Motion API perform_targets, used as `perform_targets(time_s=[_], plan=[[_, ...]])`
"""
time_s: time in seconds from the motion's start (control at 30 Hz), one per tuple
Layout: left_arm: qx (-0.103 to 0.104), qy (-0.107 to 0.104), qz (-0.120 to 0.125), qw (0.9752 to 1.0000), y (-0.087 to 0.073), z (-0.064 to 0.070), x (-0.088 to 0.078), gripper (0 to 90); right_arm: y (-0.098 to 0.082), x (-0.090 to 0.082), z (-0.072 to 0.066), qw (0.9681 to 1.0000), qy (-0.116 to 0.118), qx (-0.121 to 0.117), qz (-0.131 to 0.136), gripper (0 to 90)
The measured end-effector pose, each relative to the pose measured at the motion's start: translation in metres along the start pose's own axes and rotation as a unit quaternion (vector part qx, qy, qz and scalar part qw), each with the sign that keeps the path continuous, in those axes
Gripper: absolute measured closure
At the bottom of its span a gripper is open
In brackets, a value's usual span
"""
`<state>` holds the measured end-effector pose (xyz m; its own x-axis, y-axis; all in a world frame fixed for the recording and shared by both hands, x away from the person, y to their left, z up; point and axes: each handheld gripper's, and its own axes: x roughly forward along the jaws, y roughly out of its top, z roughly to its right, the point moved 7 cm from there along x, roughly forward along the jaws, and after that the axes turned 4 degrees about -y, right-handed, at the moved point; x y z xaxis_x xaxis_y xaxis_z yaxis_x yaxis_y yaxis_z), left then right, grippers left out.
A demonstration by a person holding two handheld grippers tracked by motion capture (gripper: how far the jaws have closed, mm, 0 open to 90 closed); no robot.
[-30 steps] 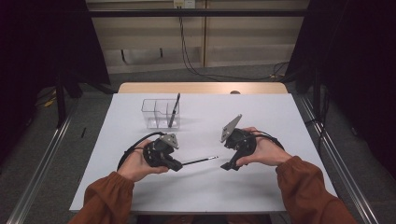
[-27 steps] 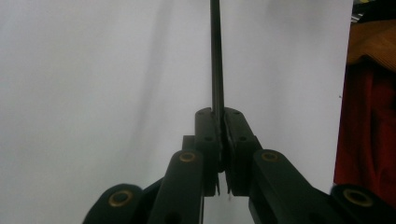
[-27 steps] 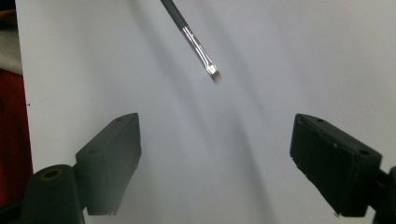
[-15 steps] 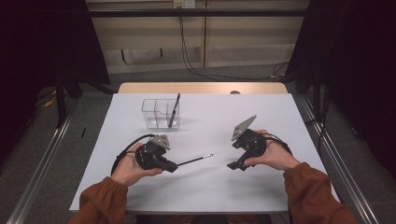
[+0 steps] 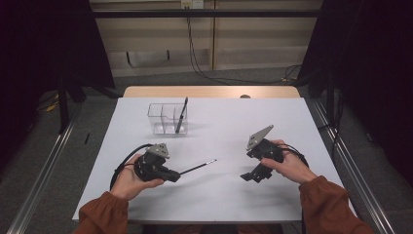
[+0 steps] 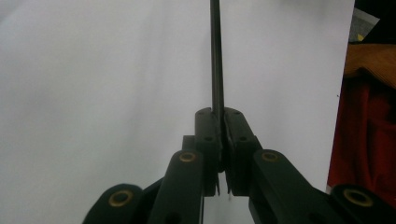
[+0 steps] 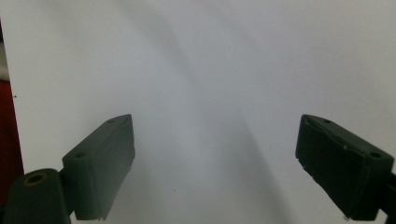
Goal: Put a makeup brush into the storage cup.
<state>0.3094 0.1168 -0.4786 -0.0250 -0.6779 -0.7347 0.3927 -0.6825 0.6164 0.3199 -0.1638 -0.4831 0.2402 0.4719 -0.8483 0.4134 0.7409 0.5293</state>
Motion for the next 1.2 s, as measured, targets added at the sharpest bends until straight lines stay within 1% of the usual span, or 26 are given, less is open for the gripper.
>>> perform_targets(time_s=[0.07,0.1,0.17,0.23,0.27,0.3,0.37,0.43,0.5,0.53,0.57,0.6,0.67,0.73,0.77,0.83,0.87,0.9,0.97,1.03,1.07,1.1,1.13,1.2], plan=[[0.003,0.001,0.006,1.0000,-0.001,-0.001,-0.001,85.9,-0.001,0.000,-0.001,1.0000,-0.001,0.003,0.000,11.7],[0.001,-0.001,0.010,0.9999,-0.001,-0.001,-0.001,85.9,-0.003,0.001,-0.001,1.0000,-0.005,0.004,-0.003,11.5],[0.000,-0.007,0.024,0.9997,-0.001,0.000,-0.002,85.9,-0.006,0.002,-0.003,1.0000,-0.004,0.008,-0.001,10.4],[0.001,-0.006,0.028,0.9996,-0.002,0.000,-0.002,85.9,-0.008,0.004,-0.003,0.9999,-0.007,0.014,0.006,11.2],[0.000,-0.006,0.033,0.9994,-0.002,0.000,-0.002,85.9,-0.009,0.004,-0.003,0.9999,-0.008,0.009,0.010,10.9],[-0.001,-0.006,0.036,0.9993,-0.002,0.001,-0.001,85.9,-0.010,0.005,-0.003,0.9998,-0.009,0.011,0.015,10.0],[-0.003,0.000,0.041,0.9991,-0.002,0.000,-0.002,85.9,-0.011,0.005,-0.004,0.9996,-0.008,0.015,0.022,9.7],[-0.007,-0.005,0.050,0.9987,-0.002,0.000,-0.002,85.9,-0.012,0.004,-0.004,0.9993,-0.008,0.014,0.035,9.6],[-0.006,0.002,0.051,0.9987,-0.002,-0.001,-0.003,85.8,-0.014,0.004,-0.006,0.9991,-0.006,0.016,0.040,8.9],[-0.009,0.000,0.057,0.9983,-0.002,0.000,-0.003,85.8,-0.015,0.004,-0.006,0.9990,-0.007,0.015,0.042,8.9],[-0.007,0.001,0.059,0.9982,-0.002,0.000,-0.003,85.8,-0.016,0.005,-0.006,0.9988,-0.008,0.016,0.045,8.9],[-0.004,0.004,0.059,0.9982,-0.002,0.000,-0.004,85.8,-0.018,0.005,-0.007,0.9985,-0.008,0.022,0.050,8.9],[-0.004,0.005,0.065,0.9979,-0.001,0.001,-0.005,85.8,-0.018,0.004,-0.007,0.9978,-0.004,0.023,0.062,8.2],[-0.005,0.008,0.073,0.9973,0.000,0.002,-0.005,85.8,-0.017,0.002,-0.007,0.9966,0.003,0.031,0.076,7.2],[-0.006,0.006,0.074,0.9972,0.000,0.002,-0.005,85.8,-0.016,0.000,-0.008,0.9957,0.006,0.034,0.085,7.2],[-0.005,0.008,0.072,0.9973,0.000,0.002,-0.004,85.9,-0.015,-0.001,-0.008,0.9947,-0.003,0.034,0.097,7.2],[-0.005,0.006,0.071,0.9974,0.000,0.002,-0.004,85.8,-0.015,0.000,-0.008,0.9940,-0.008,0.033,0.104,7.2],[-0.005,0.008,0.072,0.9973,0.000,0.002,-0.003,85.8,-0.015,0.000,-0.009,0.9936,-0.009,0.032,0.108,7.2],[-0.006,0.006,0.074,0.9972,0.000,0.004,-0.003,85.8,-0.017,0.002,-0.010,0.9933,-0.012,0.031,0.111,7.2],[-0.005,0.003,0.077,0.9970,0.000,0.005,-0.003,85.8,-0.018,0.004,-0.012,0.9927,-0.009,0.034,0.115,6.8],[-0.006,0.003,0.081,0.9967,0.000,0.005,-0.003,85.8,-0.018,0.004,-0.013,0.9919,-0.010,0.037,0.121,6.5],[-0.006,0.004,0.086,0.9963,0.000,0.006,-0.003,85.8,-0.017,0.004,-0.013,0.9903,-0.011,0.041,0.133,6.6],[-0.004,0.000,0.086,0.9963,0.000,0.006,-0.003,85.8,-0.017,0.004,-0.014,0.9890,-0.013,0.043,0.141,6.7],[-0.006,-0.001,0.094,0.9956,0.000,0.008,-0.003,85.8,-0.018,0.004,-0.015,0.9877,-0.018,0.046,0.148,6.7]])
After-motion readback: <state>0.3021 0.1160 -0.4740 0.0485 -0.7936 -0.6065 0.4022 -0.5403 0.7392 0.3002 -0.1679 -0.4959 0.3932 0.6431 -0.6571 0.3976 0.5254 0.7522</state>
